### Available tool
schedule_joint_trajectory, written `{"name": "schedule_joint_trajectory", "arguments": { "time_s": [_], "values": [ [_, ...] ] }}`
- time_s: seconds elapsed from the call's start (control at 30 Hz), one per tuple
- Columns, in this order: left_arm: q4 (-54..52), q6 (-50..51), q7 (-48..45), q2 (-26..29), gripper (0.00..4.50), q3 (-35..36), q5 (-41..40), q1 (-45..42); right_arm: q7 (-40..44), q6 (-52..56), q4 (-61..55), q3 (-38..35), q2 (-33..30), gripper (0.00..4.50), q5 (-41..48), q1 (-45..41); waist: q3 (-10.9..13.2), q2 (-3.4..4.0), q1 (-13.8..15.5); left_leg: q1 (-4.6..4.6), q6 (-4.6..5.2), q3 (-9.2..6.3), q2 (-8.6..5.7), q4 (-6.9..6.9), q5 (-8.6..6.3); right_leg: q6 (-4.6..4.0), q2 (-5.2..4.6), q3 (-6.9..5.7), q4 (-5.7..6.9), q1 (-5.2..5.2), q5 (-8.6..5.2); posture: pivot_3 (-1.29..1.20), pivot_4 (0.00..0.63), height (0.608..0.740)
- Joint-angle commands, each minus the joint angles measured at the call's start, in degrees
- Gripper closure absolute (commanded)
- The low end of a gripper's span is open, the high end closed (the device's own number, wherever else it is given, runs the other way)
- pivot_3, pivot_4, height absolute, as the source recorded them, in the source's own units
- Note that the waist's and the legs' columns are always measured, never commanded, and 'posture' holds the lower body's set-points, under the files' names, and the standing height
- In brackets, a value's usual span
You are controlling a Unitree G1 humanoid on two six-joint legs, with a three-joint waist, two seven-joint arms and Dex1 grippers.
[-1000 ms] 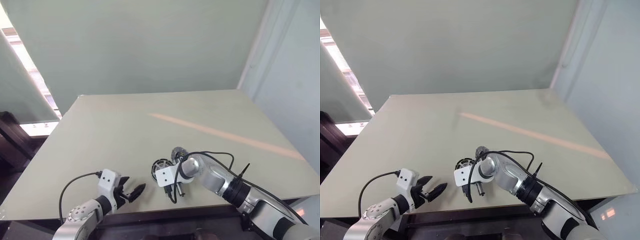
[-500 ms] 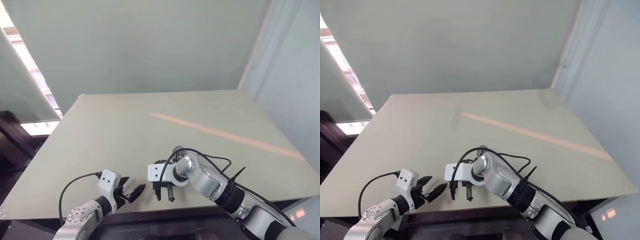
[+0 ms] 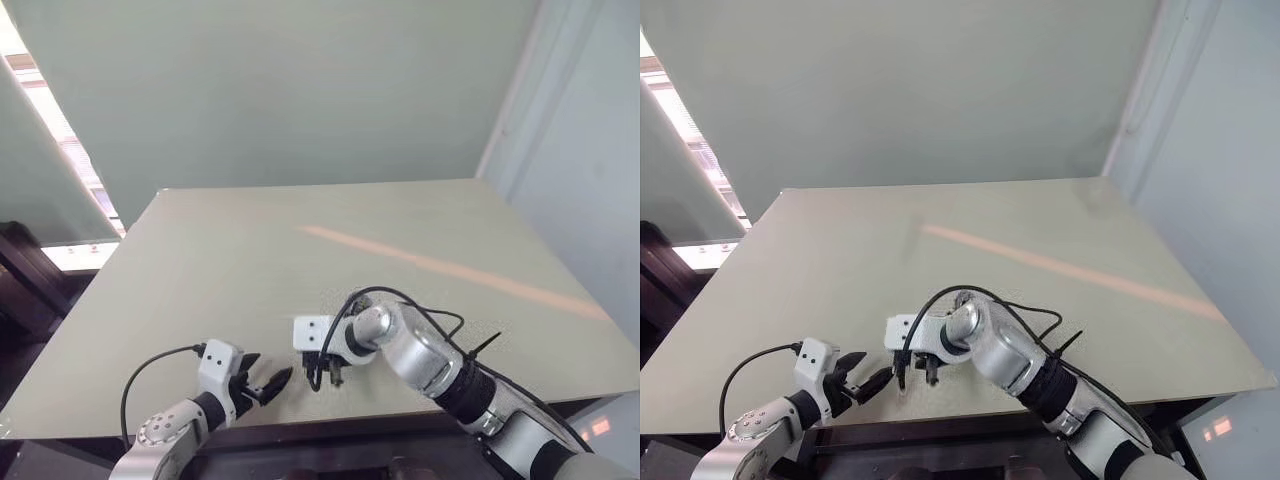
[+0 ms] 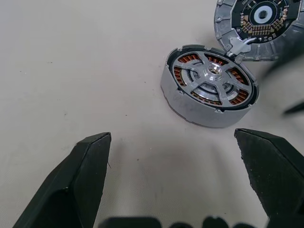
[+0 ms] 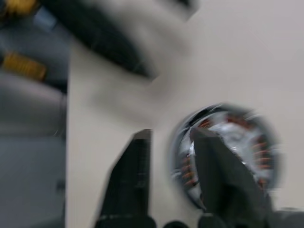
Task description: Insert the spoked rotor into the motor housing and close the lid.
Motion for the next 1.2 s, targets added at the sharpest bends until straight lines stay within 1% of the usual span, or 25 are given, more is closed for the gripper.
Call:
{"name": "schedule_joint_trajectory", "arguments": {
  "time_s": [0.03, 0.2, 0.27, 0.3, 0.4, 0.5, 0.57, 0.7, 0.8, 0.93, 1.03, 1.2],
  "values": [
    [-0.71, -1.3, -0.24, -0.1, 0.0, 0.16, 0.05, -0.22, -3.24, 0.81, -5.12, -6.77, 0.3, 1.72, 2.61, -2.24, 0.0, 0.01, 0.0, 0.0, 0.0, 0.0, 0.0, 0.0, 0.0, 0.0, 0.0, -0.01, 0.0, 0.0, 0.0, 0.0, 0.0, 0.74],
    [-0.99, -1.4, -0.44, -0.17, 0.0, 0.16, -0.14, 0.24, -8.66, 1.56, -6.28, -13.99, -1.02, 0.08, 3.9, -4.44, 0.0, 0.01, 0.0, 0.0, 0.0, 0.02, -0.01, 0.0, 0.0, 0.0, -0.01, 0.02, -0.01, 0.0, 0.0, 0.0, 0.0, 0.74],
    [-1.13, -1.42, -0.41, -0.29, 0.0, 0.03, -0.16, 0.37, -13.08, -0.51, -3.78, -18.09, -4.35, 0.03, 2.11, -6.7, 0.01, 0.01, 0.02, -0.01, 0.0, 0.02, -0.01, -0.01, 0.0, 0.0, -0.01, 0.01, -0.01, -0.02, 0.0, 0.0, 0.0, 0.74],
    [-1.14, -1.44, -0.43, -0.36, 0.0, -0.1, -0.15, 0.36, -14.92, -1.88, -2.07, -18.96, -6.44, 0.03, 0.95, -7.46, 0.02, 0.02, 0.03, -0.03, 0.0, 0.02, -0.02, -0.01, 0.0, -0.01, -0.02, 0.01, -0.01, -0.02, 0.0, 0.0, 0.0, 0.74],
    [-1.11, -1.4, -0.42, -0.52, 0.0, -0.42, -0.09, 0.07, -17.87, -5.88, 2.97, -17.4, -13.07, 0.03, -2.51, -8.18, -0.01, -0.02, 0.03, -0.04, 0.0, 0.02, -0.11, 0.04, 0.0, -0.02, -0.11, 0.0, -0.09, -0.01, -0.01, 0.0, 0.0, 0.74],
    [-1.08, -1.32, -0.5, -0.54, 0.0, -0.52, -0.05, -0.3, -17.81, -8.81, 6.7, -16.05, -16.54, 0.03, -3.26, -7.17, -0.01, -0.02, -0.23, -0.07, 0.02, 0.16, -0.11, -0.07, 0.0, -0.01, -0.12, 0.11, -0.11, -0.05, -0.01, 0.0, 0.0, 0.74],
    [-0.95, -1.29, -0.6, -0.4, 0.0, -0.52, -0.06, -0.58, -16.92, -10.0, 8.5, -14.87, -17.79, 0.03, -3.35, -6.03, -0.01, -0.02, -0.3, -0.04, 0.04, 0.23, -0.03, -0.22, 0.01, -0.01, -0.04, 0.16, -0.1, -0.09, -0.01, 0.0, 0.0, 0.74],
    [-0.73, -1.21, -0.84, 0.07, 0.0, -0.48, -0.06, -1.2, -14.87, -12.82, 11.76, -12.67, -17.32, 0.03, -2.04, -2.81, 0.0, -0.01, -0.15, -0.01, 0.05, 0.2, 0.04, -0.38, 0.02, -0.07, 0.03, 0.13, -0.07, -0.14, -0.04, 0.0, 0.0, 0.74],
    [-0.79, -1.07, -0.97, 0.32, 0.0, -0.47, -0.07, -1.56, -14.28, -14.12, 12.79, -13.05, -14.69, 0.03, 0.42, -0.57, 0.0, -0.01, -0.05, -0.01, 0.05, 0.23, 0.02, -0.34, 0.02, -0.08, 0.01, 0.15, -0.08, -0.11, -0.05, 0.0, 0.0, 0.74],
    [-0.81, -1.26, -0.88, 0.43, 0.0, -0.23, -0.16, -1.6, -13.01, -13.02, 11.22, -13.84, -10.37, 0.03, 4.47, 1.96, 0.0, -0.02, -0.04, 0.03, 0.05, 0.19, 0.02, -0.29, 0.02, -0.16, 0.02, 0.13, -0.06, -0.04, -0.1, 0.0, 0.0, 0.74],
    [-1.32, -1.92, -0.39, 0.32, 0.66, 0.05, 0.11, -1.21, -13.32, -12.95, 11.22, -14.11, -7.93, 0.0, 6.13, 2.97, 0.0, -0.01, -0.03, 0.03, 0.05, 0.16, 0.02, -0.26, 0.02, -0.16, 0.02, 0.1, -0.04, -0.03, -0.1, 0.0, 0.0, 0.74],
    [-2.09, -1.72, -0.39, 0.54, 2.44, 0.23, -0.22, -0.75, -13.96, -14.0, 13.8, -13.85, -3.52, 0.0, 8.48, 4.19, 0.0, -0.01, -0.1, 0.06, 0.04, 0.16, 0.03, -0.26, 0.02, -0.16, 0.03, 0.11, -0.03, -0.03, -0.1, 0.0, 0.0, 0.74]
  ]
}}
